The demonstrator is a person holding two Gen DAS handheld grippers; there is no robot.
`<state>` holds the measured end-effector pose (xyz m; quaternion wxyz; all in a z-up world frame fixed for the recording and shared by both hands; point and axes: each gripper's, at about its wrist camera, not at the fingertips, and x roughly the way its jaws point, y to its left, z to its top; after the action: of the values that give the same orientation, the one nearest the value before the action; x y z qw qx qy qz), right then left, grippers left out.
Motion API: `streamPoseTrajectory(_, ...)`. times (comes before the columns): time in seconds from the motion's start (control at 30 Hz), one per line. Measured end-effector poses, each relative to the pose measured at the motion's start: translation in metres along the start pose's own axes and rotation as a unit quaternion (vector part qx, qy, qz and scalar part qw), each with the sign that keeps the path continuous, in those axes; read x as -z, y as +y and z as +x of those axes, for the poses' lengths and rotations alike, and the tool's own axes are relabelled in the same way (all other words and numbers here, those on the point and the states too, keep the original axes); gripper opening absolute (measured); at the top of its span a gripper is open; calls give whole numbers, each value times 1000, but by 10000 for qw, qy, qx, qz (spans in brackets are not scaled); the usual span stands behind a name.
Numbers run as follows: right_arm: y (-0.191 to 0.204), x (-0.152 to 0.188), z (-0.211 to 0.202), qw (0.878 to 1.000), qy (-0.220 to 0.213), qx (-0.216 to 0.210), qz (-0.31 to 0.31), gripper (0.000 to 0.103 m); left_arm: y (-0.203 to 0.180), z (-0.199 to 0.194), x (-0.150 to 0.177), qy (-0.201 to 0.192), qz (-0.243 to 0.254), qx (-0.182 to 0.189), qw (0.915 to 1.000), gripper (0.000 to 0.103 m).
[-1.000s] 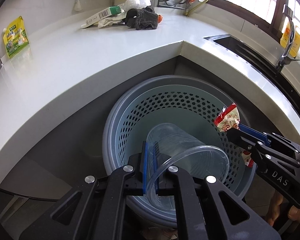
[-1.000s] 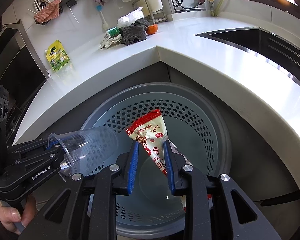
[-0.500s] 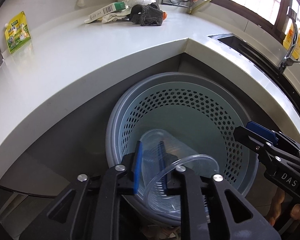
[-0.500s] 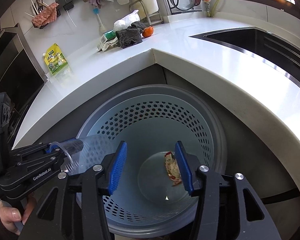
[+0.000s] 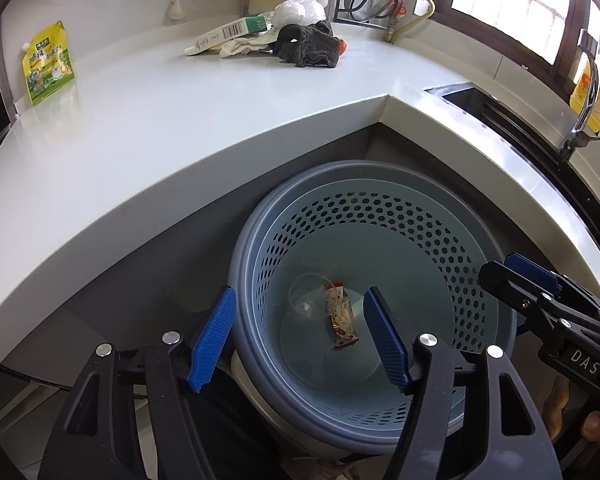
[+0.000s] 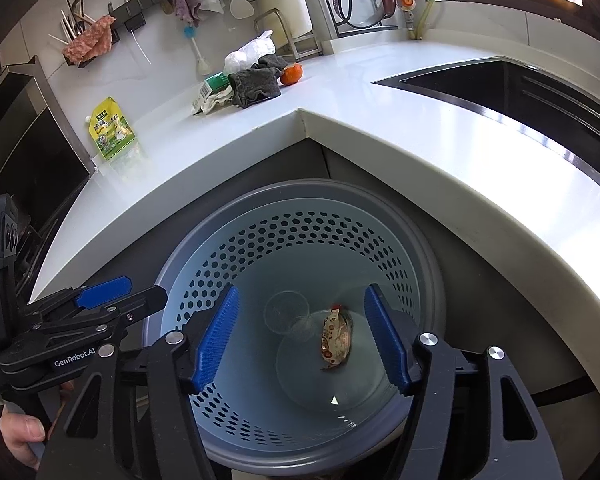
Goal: Collect trash
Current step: 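Open the right tool dropping the wrapper while the left tool releases the cup, then move both tools back toward the remaining trash on the counter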
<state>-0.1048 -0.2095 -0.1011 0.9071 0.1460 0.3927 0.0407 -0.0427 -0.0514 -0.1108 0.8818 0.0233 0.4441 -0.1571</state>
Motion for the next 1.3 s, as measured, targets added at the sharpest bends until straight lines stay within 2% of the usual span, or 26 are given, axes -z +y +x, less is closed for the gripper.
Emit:
streamPoseTrajectory(0.33,4,-2,-7,9999,-144,-87,-24,67,6,-12,-5,-196,-106,-7,9998,77)
streamPoseTrajectory(0.6,8,-8,-16,9991,-402,-134,-33,71,19,-27,-15,-482,-269,-90,9984,88)
streamPoseTrajectory(0.77,11,-15,-19,9985,-533,-99,-70,74,26,-36,-26,-691,-311,-171,9970,91)
streamPoseTrajectory(1.0,16,-31,-18,9972,-736,-60,-116,74,34,-46,-50,-999,-325,-381,9937,97)
streamPoseTrajectory(1.3,22,-72,-10,9945,-1005,-72,-281,77,50,-45,-87,-1323,-397,-536,9890,97)
